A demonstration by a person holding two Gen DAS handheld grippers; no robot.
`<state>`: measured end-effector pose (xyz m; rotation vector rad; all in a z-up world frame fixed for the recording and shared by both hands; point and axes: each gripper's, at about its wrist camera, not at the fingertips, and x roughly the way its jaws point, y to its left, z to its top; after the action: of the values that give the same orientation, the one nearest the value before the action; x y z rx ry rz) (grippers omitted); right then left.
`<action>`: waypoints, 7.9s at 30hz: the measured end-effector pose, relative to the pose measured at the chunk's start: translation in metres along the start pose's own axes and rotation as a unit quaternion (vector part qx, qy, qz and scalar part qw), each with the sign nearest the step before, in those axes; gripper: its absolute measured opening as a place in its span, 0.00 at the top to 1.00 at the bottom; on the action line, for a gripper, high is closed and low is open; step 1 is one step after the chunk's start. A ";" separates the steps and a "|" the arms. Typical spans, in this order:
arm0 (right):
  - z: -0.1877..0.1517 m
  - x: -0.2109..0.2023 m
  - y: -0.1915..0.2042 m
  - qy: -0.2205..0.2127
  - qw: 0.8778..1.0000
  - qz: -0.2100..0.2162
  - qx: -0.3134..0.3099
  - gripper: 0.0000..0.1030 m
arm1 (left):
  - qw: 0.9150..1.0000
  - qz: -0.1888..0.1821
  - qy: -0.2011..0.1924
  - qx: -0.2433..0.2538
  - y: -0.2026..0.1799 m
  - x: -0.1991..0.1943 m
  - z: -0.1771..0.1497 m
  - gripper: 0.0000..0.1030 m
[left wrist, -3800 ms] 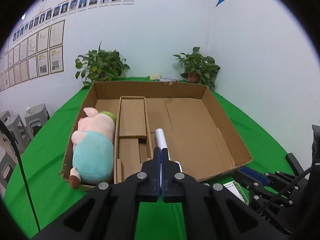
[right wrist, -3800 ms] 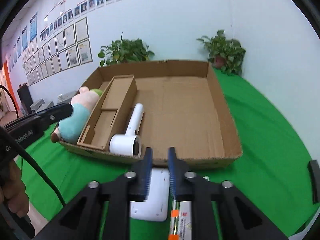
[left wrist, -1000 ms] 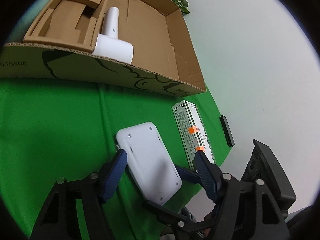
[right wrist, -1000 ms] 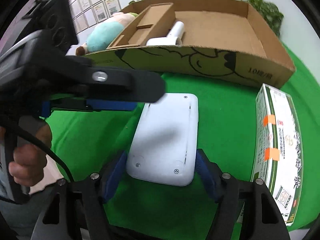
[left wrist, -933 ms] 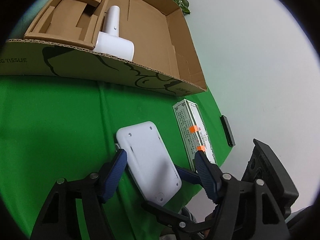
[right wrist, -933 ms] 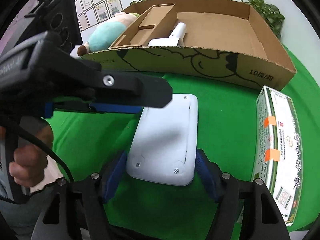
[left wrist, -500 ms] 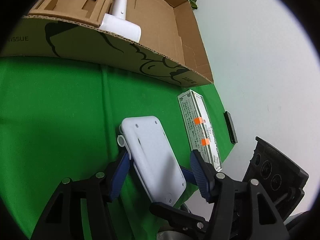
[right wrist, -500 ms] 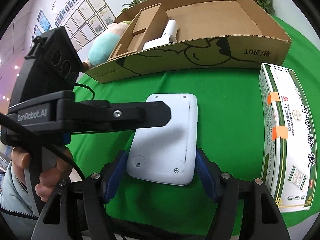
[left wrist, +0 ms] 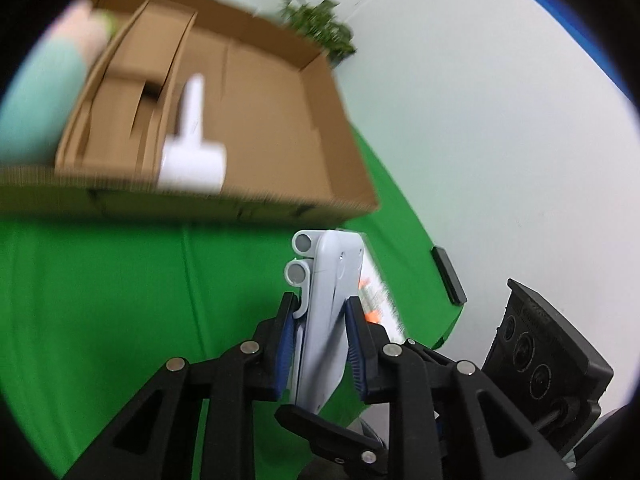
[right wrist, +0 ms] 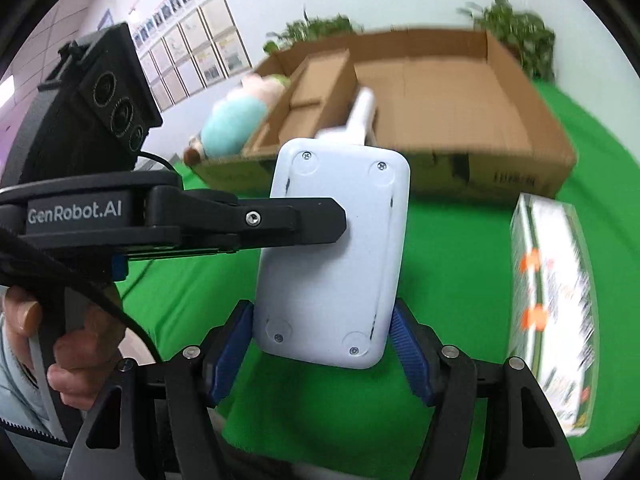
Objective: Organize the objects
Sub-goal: 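Lift the white device with the right gripper and carry it into the box, then set the white device beside the hair dryer and open the right gripper, then move the right gripper to the white-green medicine box and grasp it, then lift the medicine box with the right gripper and carry it over the box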
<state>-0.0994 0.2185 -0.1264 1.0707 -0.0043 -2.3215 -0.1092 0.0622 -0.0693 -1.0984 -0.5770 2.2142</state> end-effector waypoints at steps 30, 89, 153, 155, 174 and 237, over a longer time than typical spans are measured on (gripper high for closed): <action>0.211 0.048 -0.079 -0.025 0.999 0.002 0.025 0.39 | 0.997 0.047 0.025 0.049 -0.018 0.056 0.198 0.78; 0.154 0.061 -0.071 -0.021 0.995 -0.095 0.017 0.01 | 0.910 0.354 -0.189 0.103 -0.017 -0.023 0.081 0.15; 0.081 -0.023 -0.027 -0.099 0.986 -0.130 -0.019 0.01 | 0.925 0.329 -0.160 0.102 -0.031 -0.010 0.048 0.14; 0.080 -0.027 -0.026 -0.107 0.987 -0.121 -0.020 0.01 | 0.931 0.318 -0.150 0.097 -0.028 -0.008 0.047 0.14; -0.017 -0.028 -0.098 0.035 0.979 -0.197 0.042 0.03 | 0.995 0.092 0.014 0.043 -0.019 0.064 0.026 0.15; 0.049 -0.055 -0.017 -0.094 0.995 0.011 -0.009 0.43 | 0.993 0.032 -0.069 0.085 -0.082 0.008 0.053 0.62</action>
<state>-0.1133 0.2489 -0.0588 0.8357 -0.0663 -2.3888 -0.1299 0.1213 0.0061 -0.8930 -0.4057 2.3593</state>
